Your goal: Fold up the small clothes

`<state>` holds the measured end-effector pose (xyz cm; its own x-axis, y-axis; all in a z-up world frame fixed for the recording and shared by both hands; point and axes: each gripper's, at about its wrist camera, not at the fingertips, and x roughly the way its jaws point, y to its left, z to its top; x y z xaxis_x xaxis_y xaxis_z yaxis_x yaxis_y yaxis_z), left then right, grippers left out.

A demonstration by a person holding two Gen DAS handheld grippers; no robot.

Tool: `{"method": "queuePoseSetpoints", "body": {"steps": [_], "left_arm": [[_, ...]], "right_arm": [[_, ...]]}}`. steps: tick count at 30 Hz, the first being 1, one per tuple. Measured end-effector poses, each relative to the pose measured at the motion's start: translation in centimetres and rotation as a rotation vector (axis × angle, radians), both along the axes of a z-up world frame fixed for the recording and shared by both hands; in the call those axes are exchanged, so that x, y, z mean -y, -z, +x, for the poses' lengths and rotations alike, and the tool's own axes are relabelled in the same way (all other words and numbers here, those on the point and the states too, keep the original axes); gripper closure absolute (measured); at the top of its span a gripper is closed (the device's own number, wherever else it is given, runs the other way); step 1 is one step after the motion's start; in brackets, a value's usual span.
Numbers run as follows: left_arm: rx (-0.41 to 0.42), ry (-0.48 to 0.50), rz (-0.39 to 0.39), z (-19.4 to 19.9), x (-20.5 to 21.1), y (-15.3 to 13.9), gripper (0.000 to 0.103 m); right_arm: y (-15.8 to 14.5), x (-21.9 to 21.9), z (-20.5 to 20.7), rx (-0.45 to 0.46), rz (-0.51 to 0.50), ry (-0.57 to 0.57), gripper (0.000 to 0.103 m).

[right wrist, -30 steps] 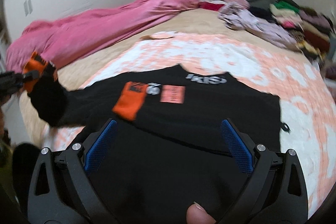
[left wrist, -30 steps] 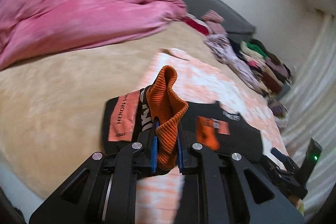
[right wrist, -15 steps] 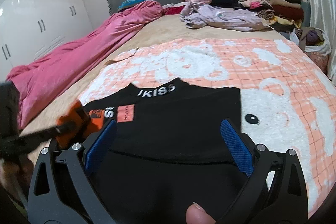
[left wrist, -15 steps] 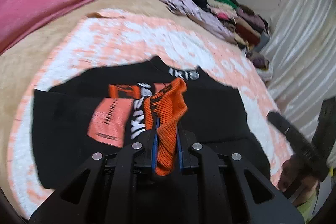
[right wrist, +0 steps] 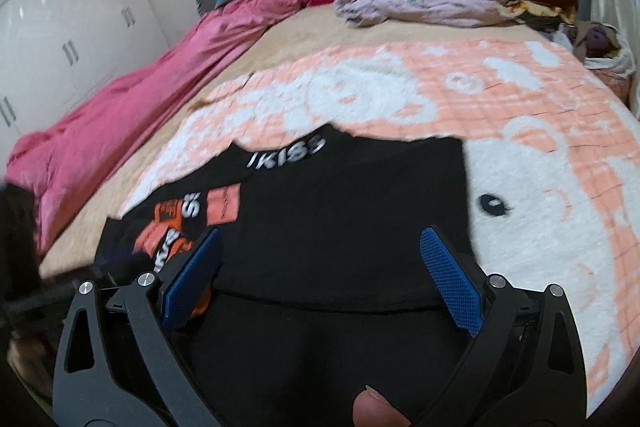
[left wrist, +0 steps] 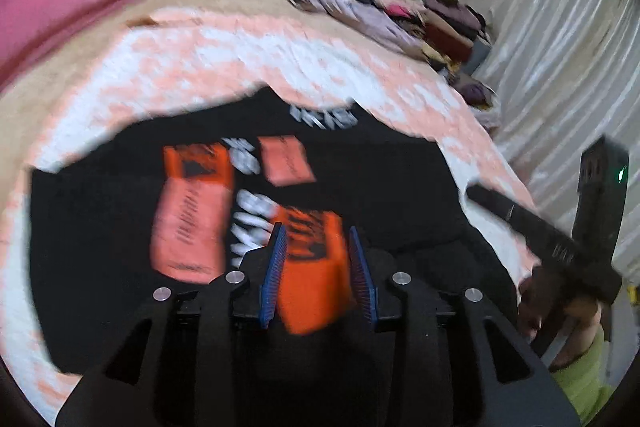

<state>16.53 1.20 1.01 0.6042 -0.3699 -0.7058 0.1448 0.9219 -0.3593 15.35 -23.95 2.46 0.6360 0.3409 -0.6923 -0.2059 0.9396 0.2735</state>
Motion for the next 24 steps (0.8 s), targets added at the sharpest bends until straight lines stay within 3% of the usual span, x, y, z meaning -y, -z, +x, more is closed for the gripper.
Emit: {"method": "queuePoseSetpoints", "body": {"steps": [4,6,11,14,19,21,22,24], "left_arm": [[0.031,-0.092,0.050,0.3,-2.8,-0.8,0.071],[0.046,-0.141,0.104,0.5,-3.9,-1.0,0.065],[0.029,-0.199,0.092,1.1,-6.2,-1.0,0.064],[0.034,-0.238,0.094,1.1,-7.5,-1.1,0.064],[0.031,-0.297,0.070,1.0,-9.4,-1.1,0.060],[0.027,-0.309,0.062,1.1,-9.9,-1.0,0.060],[0.029,-0.316,0.061,1.0,-10.1,-1.0,0.060],[0.034,-0.331,0.067,1.0,-10.5,-1.1,0.060]], "right_arm": [[1.4,-3.8,0.4,-0.061,0.016,-0.101,0.011],[2.1,-5.2,0.7,-0.094,0.034,-0.136,0.016],[4.6,-7.7,1.7,-0.169,0.034,-0.171,0.022],[5.1,-8.5,1.9,-0.167,0.032,-0.171,0.032],[4.9,-9.9,2.3,-0.168,0.037,-0.207,0.059],[4.8,-10.7,2.2,-0.169,0.030,-0.238,0.079],[4.6,-11.0,2.0,-0.166,0.023,-0.248,0.080],[4.4,-11.4,1.9,-0.156,0.012,-0.261,0.091]]}}
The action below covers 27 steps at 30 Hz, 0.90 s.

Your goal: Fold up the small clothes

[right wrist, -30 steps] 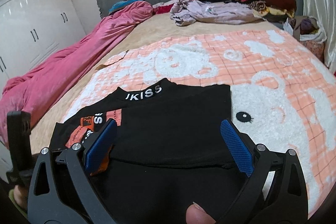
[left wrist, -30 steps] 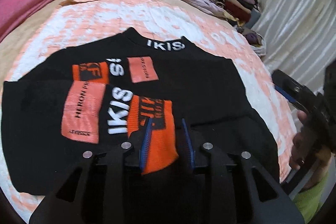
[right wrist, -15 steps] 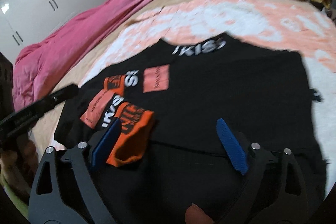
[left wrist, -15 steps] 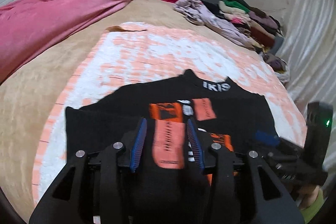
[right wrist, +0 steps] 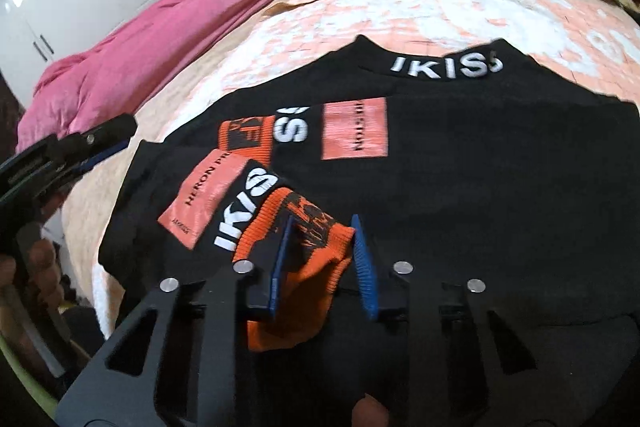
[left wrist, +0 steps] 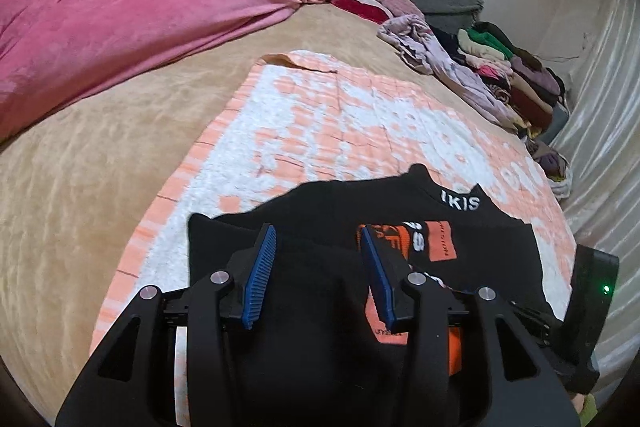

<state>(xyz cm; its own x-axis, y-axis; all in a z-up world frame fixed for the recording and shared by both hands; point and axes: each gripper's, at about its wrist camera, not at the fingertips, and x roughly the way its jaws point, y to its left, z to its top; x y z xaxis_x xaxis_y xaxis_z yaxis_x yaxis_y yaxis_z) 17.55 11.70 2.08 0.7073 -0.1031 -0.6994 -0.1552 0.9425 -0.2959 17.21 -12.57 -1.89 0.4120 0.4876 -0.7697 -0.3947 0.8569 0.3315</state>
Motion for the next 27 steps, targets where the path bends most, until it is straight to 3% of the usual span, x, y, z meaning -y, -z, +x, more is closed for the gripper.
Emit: {"method": "queuePoseSetpoints", "body": {"steps": [10,16,21,27], "left_arm": [[0.031,-0.081,-0.011,-0.5,-2.7,-0.8,0.060],[0.033,-0.078,-0.010,-0.5,-2.8,-0.7,0.060],[0.036,-0.058,0.002,-0.5,-2.2,-0.6,0.060],[0.035,-0.008,0.048,0.1,0.0,-0.2,0.060]], "right_arm": [[-5.6,0.9,-0.8,0.138,0.027,-0.041,0.096],[-9.8,3.9,0.2,0.259,-0.045,0.008,0.096],[-10.7,8.2,1.7,0.291,-0.123,0.096,0.096],[-8.7,12.4,3.3,0.256,-0.216,0.189,0.096]]}}
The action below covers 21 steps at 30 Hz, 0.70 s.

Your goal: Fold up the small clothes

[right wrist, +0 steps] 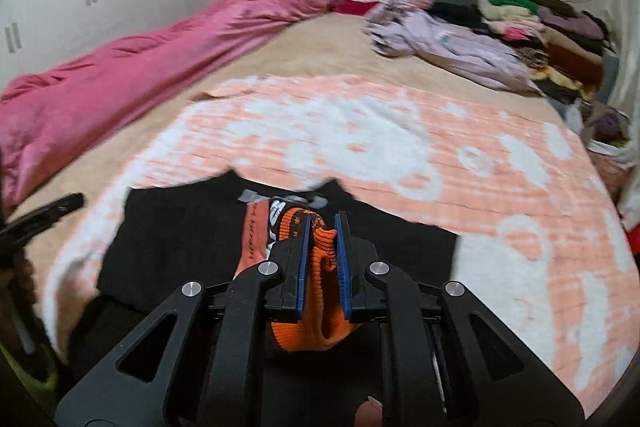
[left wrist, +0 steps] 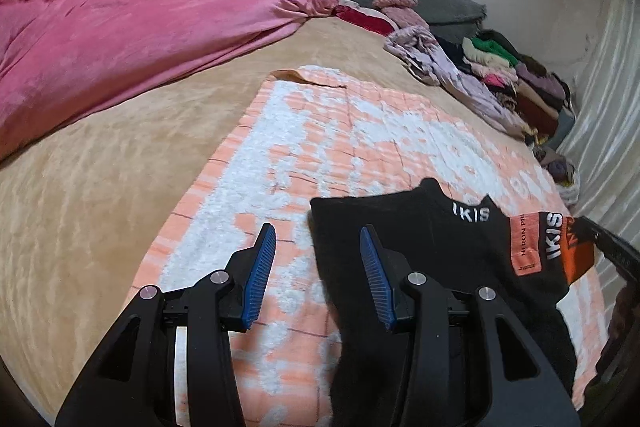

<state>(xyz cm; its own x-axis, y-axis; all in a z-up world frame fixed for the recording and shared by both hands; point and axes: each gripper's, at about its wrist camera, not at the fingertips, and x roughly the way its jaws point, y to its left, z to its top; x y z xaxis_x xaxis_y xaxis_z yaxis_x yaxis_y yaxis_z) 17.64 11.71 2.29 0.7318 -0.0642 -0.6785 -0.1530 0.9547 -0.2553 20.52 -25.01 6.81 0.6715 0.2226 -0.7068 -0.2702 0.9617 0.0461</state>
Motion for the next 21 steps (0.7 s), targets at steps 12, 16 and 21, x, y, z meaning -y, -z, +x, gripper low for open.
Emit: {"method": "queuePoseSetpoints", "body": {"steps": [12,16,21], "left_arm": [[-0.095,0.159,0.135,3.0,7.4,3.8,0.060],[-0.145,0.149,0.147,3.6,7.3,5.4,0.058],[-0.148,0.140,0.144,3.5,6.9,5.5,0.054]], "right_arm": [[5.0,2.1,1.1,-0.084,-0.032,0.066,0.096],[6.0,2.1,1.4,-0.099,-0.050,0.080,0.095],[6.7,3.9,1.9,-0.088,-0.091,0.177,0.092]]}}
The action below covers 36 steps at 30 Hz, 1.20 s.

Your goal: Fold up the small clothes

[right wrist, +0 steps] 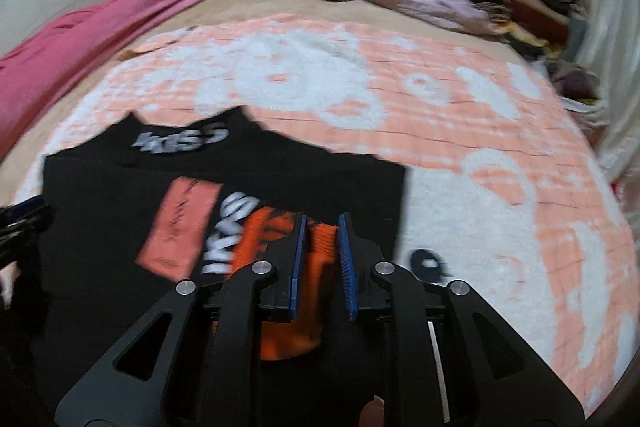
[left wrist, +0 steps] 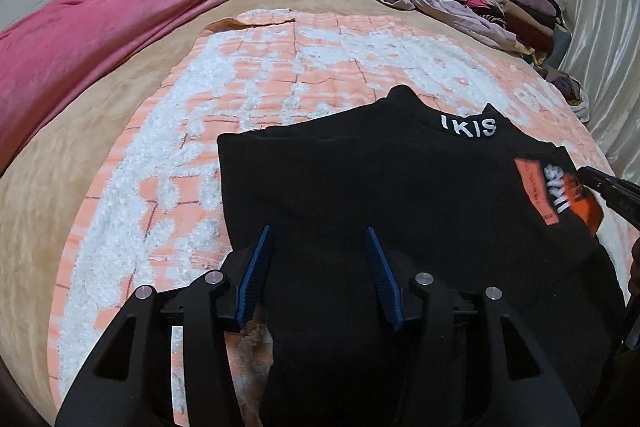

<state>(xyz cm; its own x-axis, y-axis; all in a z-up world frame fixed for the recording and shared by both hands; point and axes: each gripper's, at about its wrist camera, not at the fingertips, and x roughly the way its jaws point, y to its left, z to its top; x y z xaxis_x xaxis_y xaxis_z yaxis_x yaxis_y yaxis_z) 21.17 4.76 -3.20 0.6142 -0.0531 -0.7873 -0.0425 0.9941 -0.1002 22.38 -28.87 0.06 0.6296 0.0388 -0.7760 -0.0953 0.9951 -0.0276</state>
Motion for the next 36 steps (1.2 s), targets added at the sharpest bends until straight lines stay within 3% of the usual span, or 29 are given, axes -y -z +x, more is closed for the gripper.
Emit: {"method": "queuePoseSetpoints", "body": {"steps": [4,6,9,14,16,17,23,26,29,36], "left_arm": [[0.004,-0.003,-0.004,0.0,0.0,-0.1,0.054],[0.017,-0.007,-0.013,-0.3,-0.1,-0.6,0.055],[0.044,0.002,-0.017,-1.1,0.1,-1.3,0.055],[0.055,0.038,0.006,-1.9,1.1,-1.6,0.055],[0.038,0.043,0.018,-1.7,1.3,-1.2,0.055],[0.023,0.040,0.029,-1.6,1.3,-0.8,0.055],[0.005,0.034,0.037,-1.5,1.1,-0.3,0.053],[0.005,0.036,0.041,-1.6,1.1,-0.2,0.053],[0.006,0.035,0.035,-1.6,1.0,-0.2,0.053],[0.042,0.038,0.018,-2.7,1.0,-1.4,0.054]], "right_arm": [[-0.6,2.6,-1.1,-0.009,0.171,-0.006,0.092],[-0.9,2.7,-2.0,-0.007,0.204,-0.038,0.082],[-0.9,2.0,-2.9,-0.030,0.263,-0.095,0.077],[0.1,0.8,-3.1,-0.078,0.240,-0.130,0.077],[0.8,0.3,-3.1,-0.118,0.183,-0.127,0.100],[1.1,0.4,-3.2,-0.129,0.172,-0.120,0.101],[2.5,0.8,-3.6,-0.148,0.107,-0.073,0.101],[2.6,0.9,-3.7,-0.136,0.078,-0.048,0.092],[2.2,1.3,-4.0,-0.131,0.096,-0.039,0.091],[-1.2,0.7,-6.2,0.011,0.143,-0.063,0.081]]}}
